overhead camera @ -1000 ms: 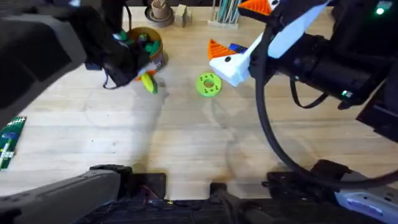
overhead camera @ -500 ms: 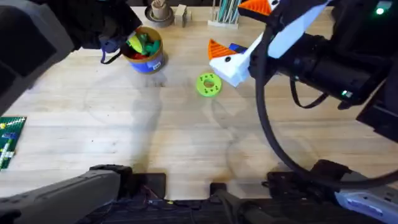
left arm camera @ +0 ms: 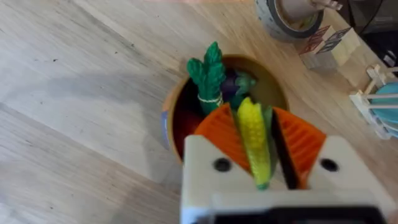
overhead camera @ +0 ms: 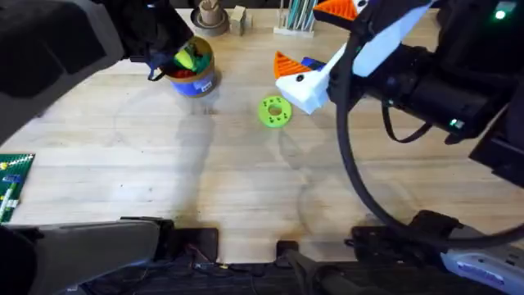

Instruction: Pick up the gripper from the table and insert it into the empty holder that is missing its gripper. Then pick up a screw, insert it into the mounting hole, and use the screwdriver to tighten it. Finally, clean up the table by picking up the vegetable and placing it into the bucket.

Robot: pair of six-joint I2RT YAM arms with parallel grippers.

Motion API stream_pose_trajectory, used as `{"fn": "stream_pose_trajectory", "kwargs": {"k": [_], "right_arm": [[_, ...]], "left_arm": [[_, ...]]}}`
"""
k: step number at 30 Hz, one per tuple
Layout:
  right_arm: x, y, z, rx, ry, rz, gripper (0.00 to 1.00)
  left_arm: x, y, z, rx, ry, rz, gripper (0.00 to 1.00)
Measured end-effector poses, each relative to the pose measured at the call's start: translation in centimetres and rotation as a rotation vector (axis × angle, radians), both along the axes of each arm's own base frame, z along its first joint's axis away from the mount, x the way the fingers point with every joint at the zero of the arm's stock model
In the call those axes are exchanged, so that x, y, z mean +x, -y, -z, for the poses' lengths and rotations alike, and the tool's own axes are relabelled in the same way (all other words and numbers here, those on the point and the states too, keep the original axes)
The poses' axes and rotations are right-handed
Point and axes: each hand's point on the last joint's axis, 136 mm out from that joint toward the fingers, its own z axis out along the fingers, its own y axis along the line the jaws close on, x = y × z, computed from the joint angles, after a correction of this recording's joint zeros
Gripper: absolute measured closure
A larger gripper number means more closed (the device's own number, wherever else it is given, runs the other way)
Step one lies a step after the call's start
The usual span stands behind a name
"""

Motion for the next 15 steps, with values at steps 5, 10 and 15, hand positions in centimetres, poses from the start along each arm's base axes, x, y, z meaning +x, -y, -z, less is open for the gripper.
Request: {"fn": "stream_pose_trajectory", "kwargs": {"k": [5,10,15], "right_arm": [[0.0,0.0,0.0,0.000,0.000,0.000,0.145],[0.0,0.0,0.0,0.000,0.000,0.000,0.145],[0.0,0.0,-0.1,0.004,0.004,0.000,0.145]], "left_arm": [[-0.4,0.0,0.3,0.000,-0.020,-0.002,0.063],[-1.5,-0.1,0.8,0.011,-0.067,0.011,0.008],[-2.5,1.0,-2.9,0.026,0.010,0.133,0.008]]}}
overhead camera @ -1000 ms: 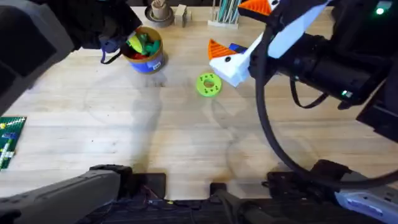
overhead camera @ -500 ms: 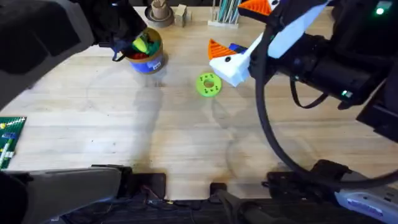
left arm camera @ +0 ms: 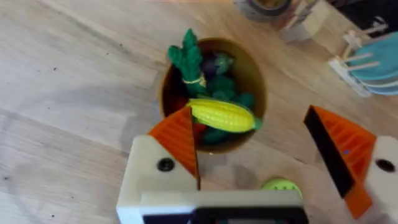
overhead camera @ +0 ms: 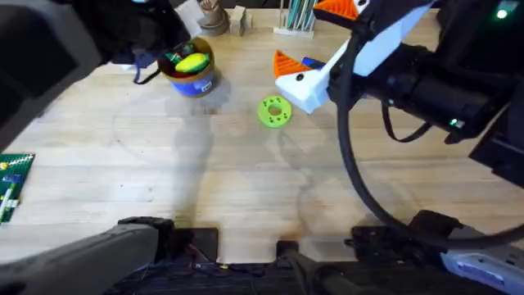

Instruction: Pick up the gripper from the table and insert it into the empty holder that is missing its gripper. Then pick up a screw, insert it into the mounting hole, and use the screwdriver to tighten it. Finally, clean up the table by picking up the vegetable and placing it into the bucket.

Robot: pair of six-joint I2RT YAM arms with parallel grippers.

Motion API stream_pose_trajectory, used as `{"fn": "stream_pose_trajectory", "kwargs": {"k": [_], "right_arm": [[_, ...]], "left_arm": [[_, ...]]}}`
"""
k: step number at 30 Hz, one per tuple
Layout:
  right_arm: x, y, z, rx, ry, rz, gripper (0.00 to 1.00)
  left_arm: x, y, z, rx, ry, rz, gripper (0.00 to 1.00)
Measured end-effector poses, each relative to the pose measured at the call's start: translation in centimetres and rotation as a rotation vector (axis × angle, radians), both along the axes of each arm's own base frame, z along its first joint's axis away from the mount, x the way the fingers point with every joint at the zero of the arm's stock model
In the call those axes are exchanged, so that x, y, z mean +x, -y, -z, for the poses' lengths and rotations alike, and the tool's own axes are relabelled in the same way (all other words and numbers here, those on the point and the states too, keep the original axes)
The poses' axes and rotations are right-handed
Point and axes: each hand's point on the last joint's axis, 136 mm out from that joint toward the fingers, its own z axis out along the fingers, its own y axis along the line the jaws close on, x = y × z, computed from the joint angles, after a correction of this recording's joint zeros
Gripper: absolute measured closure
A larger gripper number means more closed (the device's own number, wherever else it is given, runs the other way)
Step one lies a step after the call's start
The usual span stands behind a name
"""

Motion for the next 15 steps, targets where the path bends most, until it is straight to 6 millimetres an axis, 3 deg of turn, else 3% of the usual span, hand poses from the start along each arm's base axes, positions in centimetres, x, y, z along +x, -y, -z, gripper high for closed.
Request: {"fn": "stream_pose_trajectory", "kwargs": {"k": [2,5,7,10,11,15], "right_arm": [[0.0,0.0,0.0,0.000,0.000,0.000,0.145],[0.0,0.0,0.2,-0.005,-0.006,0.000,0.144],[-0.1,0.1,0.4,-0.011,-0.012,0.000,0.145],[-0.2,0.1,0.6,-0.018,-0.020,0.000,0.145],[-0.2,0.2,0.7,-0.020,-0.023,0.000,0.145],[-0.3,0.2,1.0,-0.016,-0.042,0.006,0.145]], "left_arm": [[-1.0,0.8,-2.4,-0.002,0.056,0.071,0.012],[-3.1,2.0,-6.1,-0.010,0.143,0.178,0.168],[-4.8,2.8,-8.3,-0.017,0.198,0.242,0.396],[-7.6,3.6,-11.0,-0.017,0.271,0.311,0.870],[-8.5,3.7,-11.7,-0.012,0.292,0.327,0.965],[-11.7,4.3,-14.2,0.010,0.381,0.401,0.986]]}}
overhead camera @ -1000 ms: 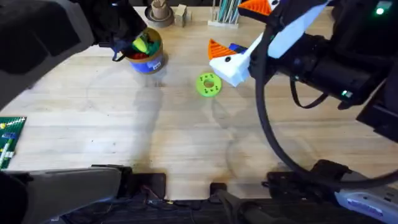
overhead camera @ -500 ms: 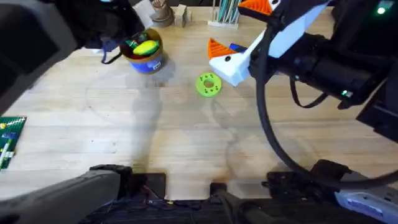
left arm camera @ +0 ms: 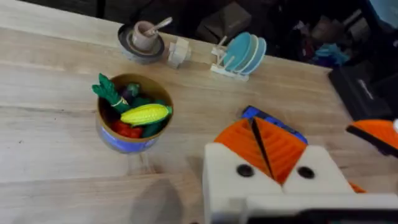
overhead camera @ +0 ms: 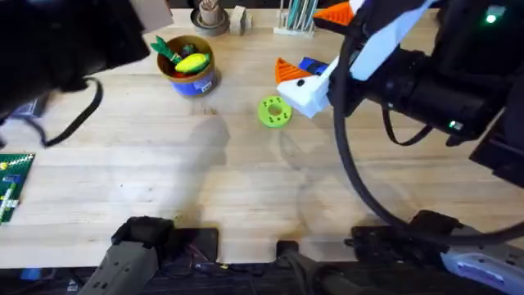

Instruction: Pick up the gripper from the table and insert it into the empty holder that is missing its gripper. Then pick up a screw, insert it into the mounting hole, and use the screwdriver to tighten it. Finally, clean up the table by picking up the vegetable and placing it into the bucket.

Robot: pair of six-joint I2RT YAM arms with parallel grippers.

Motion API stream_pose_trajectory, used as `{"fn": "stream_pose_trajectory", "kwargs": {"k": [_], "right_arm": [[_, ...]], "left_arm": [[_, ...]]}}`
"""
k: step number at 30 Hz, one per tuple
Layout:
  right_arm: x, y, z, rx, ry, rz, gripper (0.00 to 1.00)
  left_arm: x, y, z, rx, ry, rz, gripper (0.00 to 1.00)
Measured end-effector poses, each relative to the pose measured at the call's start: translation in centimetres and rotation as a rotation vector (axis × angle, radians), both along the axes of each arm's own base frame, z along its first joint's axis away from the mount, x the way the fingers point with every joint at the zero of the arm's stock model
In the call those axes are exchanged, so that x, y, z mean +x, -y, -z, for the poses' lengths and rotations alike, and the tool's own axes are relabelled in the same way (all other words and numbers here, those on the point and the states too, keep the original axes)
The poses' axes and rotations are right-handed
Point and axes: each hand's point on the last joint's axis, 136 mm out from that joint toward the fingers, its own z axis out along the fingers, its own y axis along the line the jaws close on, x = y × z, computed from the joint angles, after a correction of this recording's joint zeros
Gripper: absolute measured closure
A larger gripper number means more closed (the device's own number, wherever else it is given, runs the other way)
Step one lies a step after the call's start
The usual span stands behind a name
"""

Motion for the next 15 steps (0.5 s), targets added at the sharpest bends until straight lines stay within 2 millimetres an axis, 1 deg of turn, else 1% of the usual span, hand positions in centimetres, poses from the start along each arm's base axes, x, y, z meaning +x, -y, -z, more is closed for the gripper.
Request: {"fn": "stream_pose_trajectory", "kwargs": {"k": [1,2,3,5,6,8,9,10,12,15], "right_arm": [[-0.1,0.1,0.0,0.013,-0.013,0.007,0.145],[-0.2,0.2,-0.1,0.029,-0.024,0.014,0.145],[-0.4,0.3,-0.3,0.052,-0.035,0.023,0.145],[-0.8,0.7,-1.1,0.104,-0.045,0.038,0.145],[-1.1,1.0,-1.5,0.127,-0.050,0.045,0.145],[-1.8,1.5,-2.0,0.162,-0.065,0.057,0.144],[-2.1,1.8,-2.1,0.172,-0.076,0.062,0.145],[-2.4,2.1,-2.1,0.179,-0.086,0.066,0.144],[-2.9,2.5,-1.9,0.193,-0.112,0.077,0.145],[-3.0,2.6,-2.0,0.237,-0.143,0.096,0.145]], "left_arm": [[-0.8,0.2,-0.5,0.011,0.025,0.025,0.967],[-1.7,0.5,-1.1,0.020,0.053,0.055,0.856],[-2.5,0.8,-1.5,0.031,0.075,0.082,0.766],[-4.2,1.3,-2.4,0.055,0.125,0.136,0.538],[-5.1,1.6,-2.8,0.066,0.154,0.164,0.371],[-6.5,2.1,-3.6,0.090,0.206,0.210,0.074],[-7.2,2.3,-3.9,0.102,0.232,0.231,0.024],[-7.7,2.4,-4.2,0.108,0.251,0.244,0.014],[-8.7,2.6,-4.7,0.126,0.291,0.268,0.009],[-9.8,2.7,-4.9,0.140,0.315,0.285,0.008]]}}
